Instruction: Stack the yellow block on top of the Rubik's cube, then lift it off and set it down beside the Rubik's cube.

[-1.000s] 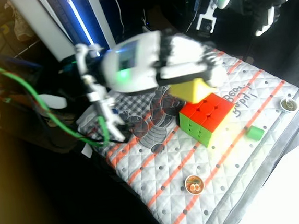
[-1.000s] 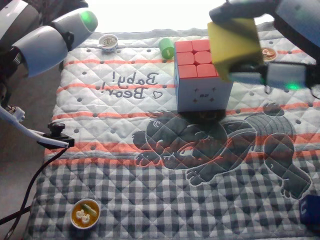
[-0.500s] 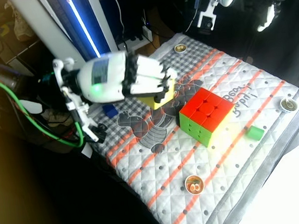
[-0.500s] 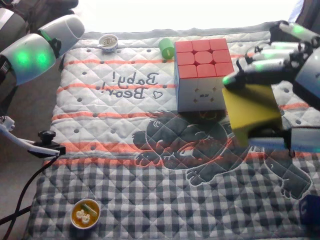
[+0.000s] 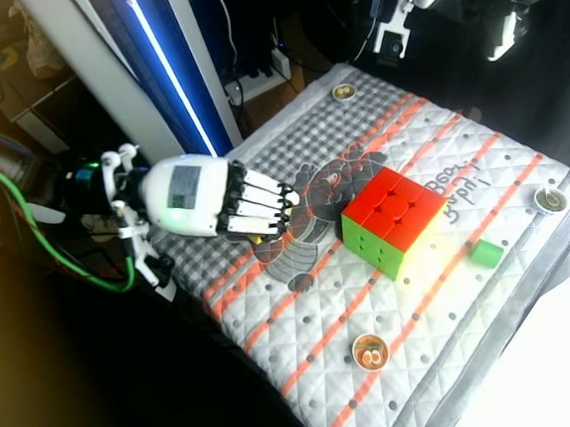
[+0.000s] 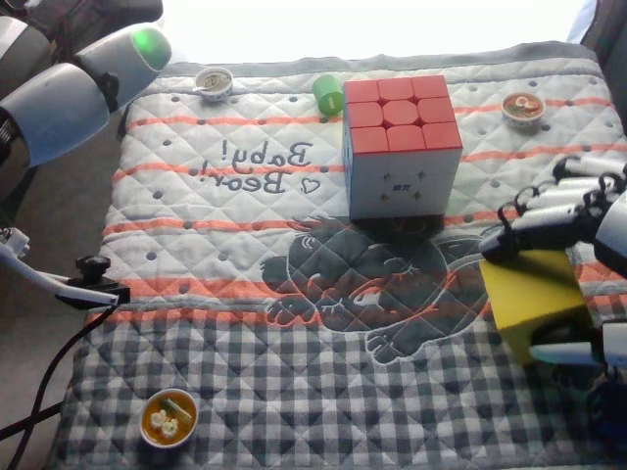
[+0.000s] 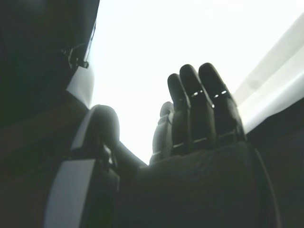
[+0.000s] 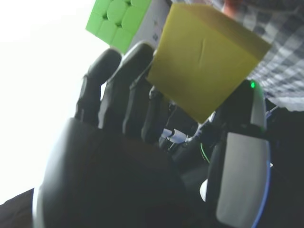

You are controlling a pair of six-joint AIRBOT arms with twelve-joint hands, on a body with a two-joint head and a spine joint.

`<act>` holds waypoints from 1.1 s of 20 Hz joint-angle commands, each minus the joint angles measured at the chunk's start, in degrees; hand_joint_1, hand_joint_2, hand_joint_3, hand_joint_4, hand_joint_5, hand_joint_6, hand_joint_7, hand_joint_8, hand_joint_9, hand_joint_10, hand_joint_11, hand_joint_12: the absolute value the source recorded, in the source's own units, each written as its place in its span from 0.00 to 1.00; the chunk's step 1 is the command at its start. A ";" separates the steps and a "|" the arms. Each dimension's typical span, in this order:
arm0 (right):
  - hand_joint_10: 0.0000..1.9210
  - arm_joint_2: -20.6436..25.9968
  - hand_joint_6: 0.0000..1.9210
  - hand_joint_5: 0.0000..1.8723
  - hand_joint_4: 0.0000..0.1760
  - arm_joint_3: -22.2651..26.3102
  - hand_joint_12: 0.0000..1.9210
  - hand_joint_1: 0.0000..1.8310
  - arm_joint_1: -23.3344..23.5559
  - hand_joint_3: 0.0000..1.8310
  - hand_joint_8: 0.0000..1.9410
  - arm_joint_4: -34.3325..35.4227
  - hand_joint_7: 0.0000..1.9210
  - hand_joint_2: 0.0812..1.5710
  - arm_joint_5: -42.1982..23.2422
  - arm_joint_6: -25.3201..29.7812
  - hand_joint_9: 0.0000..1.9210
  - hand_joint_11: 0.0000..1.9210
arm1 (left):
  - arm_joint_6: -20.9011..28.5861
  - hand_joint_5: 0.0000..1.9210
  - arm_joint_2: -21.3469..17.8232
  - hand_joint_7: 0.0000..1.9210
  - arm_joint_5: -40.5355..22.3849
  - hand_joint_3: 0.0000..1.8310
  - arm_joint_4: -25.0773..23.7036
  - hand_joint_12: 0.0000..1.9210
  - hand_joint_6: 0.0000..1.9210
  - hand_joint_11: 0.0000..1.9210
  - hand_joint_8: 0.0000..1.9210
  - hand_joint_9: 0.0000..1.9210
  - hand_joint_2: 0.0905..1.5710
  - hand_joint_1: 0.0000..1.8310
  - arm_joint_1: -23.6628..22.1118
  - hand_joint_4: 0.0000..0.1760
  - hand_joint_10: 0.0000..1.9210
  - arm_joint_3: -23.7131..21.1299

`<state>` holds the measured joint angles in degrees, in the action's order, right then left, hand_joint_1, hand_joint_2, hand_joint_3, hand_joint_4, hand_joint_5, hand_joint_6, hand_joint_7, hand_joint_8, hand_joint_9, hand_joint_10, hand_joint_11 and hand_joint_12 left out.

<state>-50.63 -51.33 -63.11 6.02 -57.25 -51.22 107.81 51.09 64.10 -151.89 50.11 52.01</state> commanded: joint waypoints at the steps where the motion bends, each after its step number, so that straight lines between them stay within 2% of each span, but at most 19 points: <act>1: 0.56 -0.14 0.45 0.21 0.00 0.18 0.84 0.56 0.42 0.00 0.43 0.20 0.24 0.64 -5.89 0.10 0.15 0.01 | 0.39 0.06 -0.16 0.12 7.30 0.00 -1.81 0.75 0.00 0.00 0.36 0.11 0.83 0.25 -0.52 0.53 0.45 0.06; 2: 0.47 -0.14 0.38 0.17 0.00 0.22 0.78 0.53 0.36 0.00 0.33 0.30 0.19 0.61 -5.88 0.10 0.09 0.00 | 0.39 0.07 -0.16 0.12 7.30 0.00 -1.73 0.76 0.00 0.00 0.37 0.11 0.83 0.25 -0.51 0.50 0.46 0.06; 4: 0.36 -0.12 0.30 0.13 0.00 0.38 0.67 0.49 0.33 0.00 0.18 0.43 0.15 0.56 -5.97 0.10 0.04 0.00 | 0.40 0.07 -0.17 0.12 7.34 0.00 -1.61 0.78 0.00 0.00 0.39 0.10 0.83 0.25 -0.40 0.49 0.48 0.06; 6: 0.32 -0.01 0.28 0.09 0.00 0.64 0.55 0.48 0.33 0.00 0.14 0.53 0.11 0.52 -6.67 0.10 0.00 0.00 | 0.45 0.08 -0.23 0.11 7.55 0.00 -1.43 0.80 0.01 0.00 0.41 0.09 0.82 0.27 -0.09 0.53 0.51 0.04; 7: 0.32 0.35 0.28 0.08 0.00 0.97 0.54 0.49 0.33 0.00 0.13 0.81 0.10 0.52 -7.78 0.10 0.00 0.00 | 1.72 0.09 -0.25 0.11 7.65 0.00 -1.43 0.80 0.01 0.00 0.42 0.09 0.83 0.27 0.15 0.51 0.52 0.18; 8: 0.32 0.37 0.30 0.07 0.00 1.25 0.60 0.50 0.34 0.00 0.13 1.08 0.09 0.51 -8.72 0.10 0.00 0.00 | 3.63 0.12 -0.24 0.12 7.67 0.00 -1.46 0.85 0.01 0.00 0.43 0.10 0.81 0.26 0.55 0.38 0.56 0.63; 9: 0.28 0.38 0.33 0.04 0.00 1.54 0.61 0.49 0.34 0.00 0.15 1.36 0.07 0.50 -9.82 0.10 0.00 0.00 | 5.90 0.13 -0.18 0.11 7.70 0.00 -1.46 0.91 0.01 0.00 0.44 0.09 0.80 0.25 1.13 0.35 0.60 1.18; 11: 0.29 0.64 0.40 0.00 0.00 2.02 0.62 0.47 0.34 0.00 0.29 2.24 0.00 0.53 -13.27 0.09 0.00 0.00 | 9.45 0.15 -0.11 0.08 8.69 0.00 -1.47 0.97 0.01 0.02 0.53 0.06 0.80 0.28 2.52 0.13 0.68 1.83; 12: 0.28 1.07 0.35 0.00 0.00 2.29 0.61 0.44 0.34 0.00 0.27 2.61 0.00 0.56 -15.68 0.08 0.00 0.00 | 10.12 0.17 -0.20 0.08 9.54 0.00 -1.47 0.99 0.02 0.04 0.59 0.06 0.81 0.31 3.14 0.13 0.72 1.72; 13: 0.28 2.01 0.35 0.00 0.00 2.77 0.63 0.40 0.34 0.00 0.26 3.13 0.00 0.57 -19.45 -0.23 0.00 0.00 | 10.20 0.20 -0.45 0.09 10.36 0.00 -1.73 0.99 0.04 0.07 0.61 0.08 0.80 0.32 3.45 0.16 0.72 1.40; 14: 0.35 2.63 0.37 0.00 0.00 3.17 0.69 0.40 0.35 0.00 0.31 3.46 0.00 0.59 -21.92 -0.99 0.00 0.00 | 10.20 0.21 -0.65 0.10 10.96 0.00 -2.04 1.00 0.05 0.05 0.58 0.08 0.80 0.31 3.50 0.08 0.70 1.14; 15: 0.42 3.90 0.42 0.00 0.00 3.91 0.70 0.37 0.36 0.00 0.35 3.95 0.01 0.59 -26.18 -3.14 0.00 0.00 | 10.20 0.21 -1.09 0.10 12.31 0.00 -2.64 1.00 0.05 0.03 0.56 0.08 0.79 0.30 3.60 0.03 0.69 0.60; 16: 0.39 5.05 0.40 0.00 0.00 4.41 0.65 0.33 0.48 0.00 0.34 4.07 0.00 0.61 -29.16 -4.74 0.00 0.00 | 10.20 0.21 -1.50 0.10 13.63 0.00 -3.11 0.99 0.06 0.02 0.54 0.08 0.76 0.29 3.74 0.13 0.67 0.12; 17: 0.39 5.96 0.35 0.00 0.00 4.82 0.65 0.31 1.26 0.00 0.35 4.05 0.00 0.63 -32.08 -6.32 0.00 0.00 | 10.20 0.20 -1.89 0.10 14.92 0.00 -3.71 0.98 0.06 0.02 0.51 0.09 0.76 0.30 3.85 0.17 0.65 -0.32; 18: 0.54 6.46 0.45 0.01 0.00 5.25 0.75 0.35 2.41 0.00 0.40 3.76 0.03 0.66 -34.69 -8.25 0.00 0.00 | 10.20 0.21 -2.26 0.13 16.38 0.00 -4.50 0.91 0.05 0.01 0.44 0.11 0.81 0.27 3.95 0.11 0.58 -0.80; 19: 0.60 6.69 0.48 0.00 0.00 5.45 0.81 0.26 3.30 0.01 0.43 3.32 0.05 0.70 -36.88 -9.66 0.02 0.00 | 10.19 0.21 -2.56 0.16 17.60 0.00 -5.04 0.85 0.04 0.03 0.37 0.14 0.82 0.24 4.02 0.16 0.51 -1.16; 20: 0.56 6.71 0.44 0.00 0.04 5.45 0.78 0.13 5.03 0.01 0.35 2.19 0.06 0.75 -39.04 -10.89 0.02 0.00 | 10.16 0.21 -3.00 0.19 19.03 0.00 -5.75 0.80 0.02 0.07 0.33 0.17 0.83 0.25 4.09 0.18 0.46 -1.69; 21: 0.39 6.71 0.28 0.09 0.00 5.48 0.65 0.32 6.52 0.00 0.27 0.92 0.06 0.67 -40.31 -11.81 0.07 0.00 | 10.09 0.22 -3.22 0.21 19.71 0.00 -6.03 0.78 0.01 0.07 0.28 0.18 0.84 0.26 4.15 0.13 0.42 -1.97; 22: 0.30 6.71 0.17 0.14 0.00 5.47 0.64 0.27 7.34 0.00 0.16 0.30 0.15 0.69 -40.70 -11.82 0.13 0.01 | 9.92 0.24 -3.30 0.23 20.03 0.00 -6.05 0.77 0.01 0.08 0.24 0.19 0.85 0.26 4.24 0.09 0.41 -2.10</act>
<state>-43.83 -46.04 -55.05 5.67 -91.39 -62.92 117.12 48.29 76.95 -156.83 54.59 49.89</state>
